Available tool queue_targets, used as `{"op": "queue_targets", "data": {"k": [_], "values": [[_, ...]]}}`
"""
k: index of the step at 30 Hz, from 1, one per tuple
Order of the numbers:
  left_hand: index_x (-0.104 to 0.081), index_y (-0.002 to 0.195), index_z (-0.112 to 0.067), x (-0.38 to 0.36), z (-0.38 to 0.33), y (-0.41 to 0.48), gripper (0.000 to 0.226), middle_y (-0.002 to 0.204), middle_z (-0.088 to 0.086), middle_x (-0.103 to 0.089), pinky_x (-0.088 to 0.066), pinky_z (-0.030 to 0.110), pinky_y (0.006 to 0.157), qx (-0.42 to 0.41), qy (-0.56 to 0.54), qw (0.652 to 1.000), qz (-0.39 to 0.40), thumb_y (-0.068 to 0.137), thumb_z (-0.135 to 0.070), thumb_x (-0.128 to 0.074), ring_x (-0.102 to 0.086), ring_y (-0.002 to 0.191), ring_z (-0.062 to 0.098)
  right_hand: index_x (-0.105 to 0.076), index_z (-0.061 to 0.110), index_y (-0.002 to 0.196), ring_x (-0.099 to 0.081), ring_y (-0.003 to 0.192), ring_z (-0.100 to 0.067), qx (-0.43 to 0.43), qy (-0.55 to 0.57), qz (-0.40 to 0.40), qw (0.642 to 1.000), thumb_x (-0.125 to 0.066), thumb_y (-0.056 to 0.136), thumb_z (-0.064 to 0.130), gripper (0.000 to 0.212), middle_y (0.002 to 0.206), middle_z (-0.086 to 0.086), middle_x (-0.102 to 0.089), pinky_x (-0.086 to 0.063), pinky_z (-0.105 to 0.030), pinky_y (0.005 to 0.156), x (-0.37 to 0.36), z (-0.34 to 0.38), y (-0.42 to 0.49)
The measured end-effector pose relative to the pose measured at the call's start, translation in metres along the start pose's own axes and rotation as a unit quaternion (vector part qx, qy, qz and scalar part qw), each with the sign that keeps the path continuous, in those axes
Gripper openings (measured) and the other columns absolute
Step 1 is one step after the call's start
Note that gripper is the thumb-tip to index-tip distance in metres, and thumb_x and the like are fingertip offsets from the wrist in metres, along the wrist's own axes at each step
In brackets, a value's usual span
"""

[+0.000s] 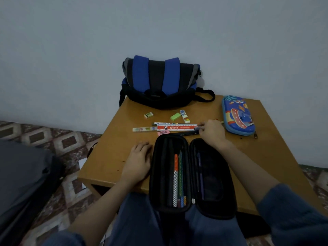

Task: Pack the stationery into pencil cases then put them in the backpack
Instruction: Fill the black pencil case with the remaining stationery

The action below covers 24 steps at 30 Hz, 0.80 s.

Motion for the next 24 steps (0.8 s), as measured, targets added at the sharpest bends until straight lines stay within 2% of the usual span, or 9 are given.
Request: {"op": "queue_targets", "data": {"k": [6, 11, 16, 19, 24], "values": [[-0.047, 0.134, -0.013, 0.000, 0.001, 0.000, 0.039, 0.142, -0.002, -0.043, -0.026, 0.029, 0.112, -0.003, -0.009, 1.000, -0.015, 0.095, -0.019, -0.045, -0.029, 0.133, 0.015, -0.067, 0.017, 0.114, -0.059, 0.106, -0.026, 0.056, -0.037, 0.061, 0.996, -0.060, 0.084, 0.011, 0.031, 0.115, -0.007, -0.066, -0.047, -0.033, 0.084, -0.016, 0.035, 0.026], [-0.047, 0.134, -0.014, -0.001, 0.001, 0.000, 0.039, 0.142, -0.004, -0.042, -0.024, 0.026, 0.112, -0.008, -0.017, 1.000, -0.021, 0.095, -0.019, -0.045, -0.027, 0.134, 0.012, -0.067, 0.019, 0.113, -0.058, 0.107, -0.024, 0.070, -0.045, 0.071, 0.994, -0.060, 0.086, 0.014, 0.028, 0.115, -0.006, -0.065, -0.047, -0.030, 0.080, -0.029, 0.048, 0.045], [-0.046, 0.135, -0.015, -0.002, 0.001, 0.000, 0.040, 0.142, -0.005, -0.041, -0.024, 0.025, 0.112, -0.005, -0.020, 1.000, -0.024, 0.095, -0.020, -0.045, -0.026, 0.134, 0.011, -0.066, 0.013, 0.112, -0.059, 0.102, -0.025, 0.060, -0.070, 0.086, 0.992, -0.061, 0.086, 0.018, 0.027, 0.109, -0.008, -0.066, -0.047, -0.031, 0.074, -0.035, 0.052, 0.058], [-0.046, 0.135, -0.016, -0.002, 0.001, 0.000, 0.040, 0.143, -0.006, -0.041, -0.026, 0.028, 0.113, 0.001, -0.021, 1.000, -0.022, 0.095, -0.021, -0.045, -0.025, 0.135, 0.010, -0.065, 0.014, 0.114, -0.060, 0.103, -0.023, 0.053, -0.048, 0.092, 0.993, -0.064, 0.084, 0.018, 0.030, 0.110, -0.007, -0.066, -0.052, -0.033, 0.081, -0.036, 0.053, 0.066], [-0.046, 0.135, -0.017, -0.001, 0.000, 0.000, 0.040, 0.143, -0.006, -0.040, -0.026, 0.030, 0.114, 0.004, -0.020, 1.000, -0.017, 0.095, -0.021, -0.045, -0.025, 0.135, 0.011, -0.066, 0.011, 0.113, -0.057, 0.106, -0.021, 0.060, -0.004, 0.155, 0.986, -0.071, 0.080, 0.017, 0.035, 0.117, -0.007, -0.062, -0.049, -0.032, 0.087, -0.036, 0.060, 0.071]]}}
Point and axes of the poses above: each hand's wrist, its own y-axis towards the middle knuckle, its own x-axis out of the back of the hand, z = x × y, the point moved 2 cm from there along y, towards the middle knuckle
